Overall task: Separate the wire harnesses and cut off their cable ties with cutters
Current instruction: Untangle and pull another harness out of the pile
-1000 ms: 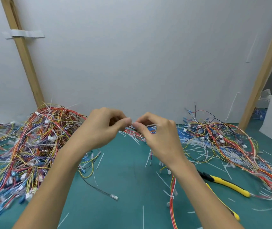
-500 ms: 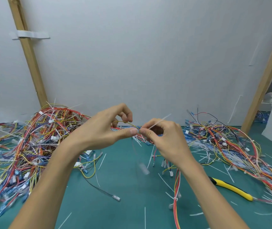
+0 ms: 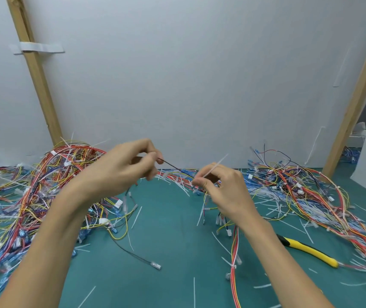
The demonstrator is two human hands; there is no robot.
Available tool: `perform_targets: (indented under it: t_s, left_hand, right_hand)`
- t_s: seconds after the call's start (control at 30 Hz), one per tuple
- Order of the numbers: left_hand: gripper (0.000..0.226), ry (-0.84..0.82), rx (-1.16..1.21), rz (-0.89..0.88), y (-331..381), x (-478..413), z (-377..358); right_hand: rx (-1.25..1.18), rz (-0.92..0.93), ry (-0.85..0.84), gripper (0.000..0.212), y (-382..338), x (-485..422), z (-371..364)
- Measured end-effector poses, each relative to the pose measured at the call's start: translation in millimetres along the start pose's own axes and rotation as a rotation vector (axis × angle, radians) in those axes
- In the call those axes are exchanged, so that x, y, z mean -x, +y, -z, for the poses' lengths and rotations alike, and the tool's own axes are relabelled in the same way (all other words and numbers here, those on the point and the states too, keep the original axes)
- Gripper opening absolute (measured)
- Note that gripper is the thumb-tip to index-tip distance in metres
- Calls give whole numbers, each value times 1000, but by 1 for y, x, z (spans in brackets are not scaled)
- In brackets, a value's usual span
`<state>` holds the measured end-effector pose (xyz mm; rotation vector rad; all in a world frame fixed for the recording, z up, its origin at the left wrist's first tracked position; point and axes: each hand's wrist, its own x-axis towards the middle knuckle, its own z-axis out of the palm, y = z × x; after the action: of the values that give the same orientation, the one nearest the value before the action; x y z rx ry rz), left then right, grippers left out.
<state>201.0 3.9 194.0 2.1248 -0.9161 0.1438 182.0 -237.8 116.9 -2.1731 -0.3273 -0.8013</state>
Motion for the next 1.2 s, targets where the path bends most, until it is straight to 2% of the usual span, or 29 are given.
perform_targets:
  t_s: [0.17,0.23,0.27,0.37,0.4,0.43,0.47,0.5,0.53,0.6,0.67,0.73,0.87,1.03,1.2]
  left_hand:
    - [24,84,362,22,-4,6,18]
    - [23,108,417,64,-1,8,24]
    - [24,101,308,112,-3,10,28]
    - [18,75,-520,385,-15,13,42]
    - [9,166,-695,407,-12,13,40]
    - [13,280,-721,362,-5,11,34]
    - [22,350,-632,260,3,9,25]
    - [32,334,-499,174,14,6,14]
    - [43,249,-408,135,22,1,0]
    - [56,17,-448,157,26,-8,-34]
    - [42,-76,-509,216,18,-16,-60]
    - [29,-18,-341,230,9,-23,-65]
    - [23,88,-40,212,-1,-24,-52]
    - [21,149,200,309,-7,-24,-58]
    - [19,69,402,360,-7,-22,-60]
  right_hand:
    - [92,-46,10,5,19,5,2]
    - [104,-53,17,4,22,7,-1]
    - [96,-53,26,4,24,8,-2]
    - [59,-51,48,4,24,9,-6]
    - [51,-49,53,4,23,9,-8]
    - [44,-43,54,5,21,8,-10]
    - [38,-32,54,5,18,8,-12]
    - [34,-20,55,4,16,7,-13]
    - [32,-8,56,4,14,7,-14]
    - [26,14,62,2,9,7,-14]
    - [14,33,67,4,5,7,-13]
    - [7,47,70,4,1,7,-12]
    - [-19,51,117,4,0,5,-13]
    - [-20,48,157,5,0,5,-15]
    - [-54,-18,187,10,1,4,-15]
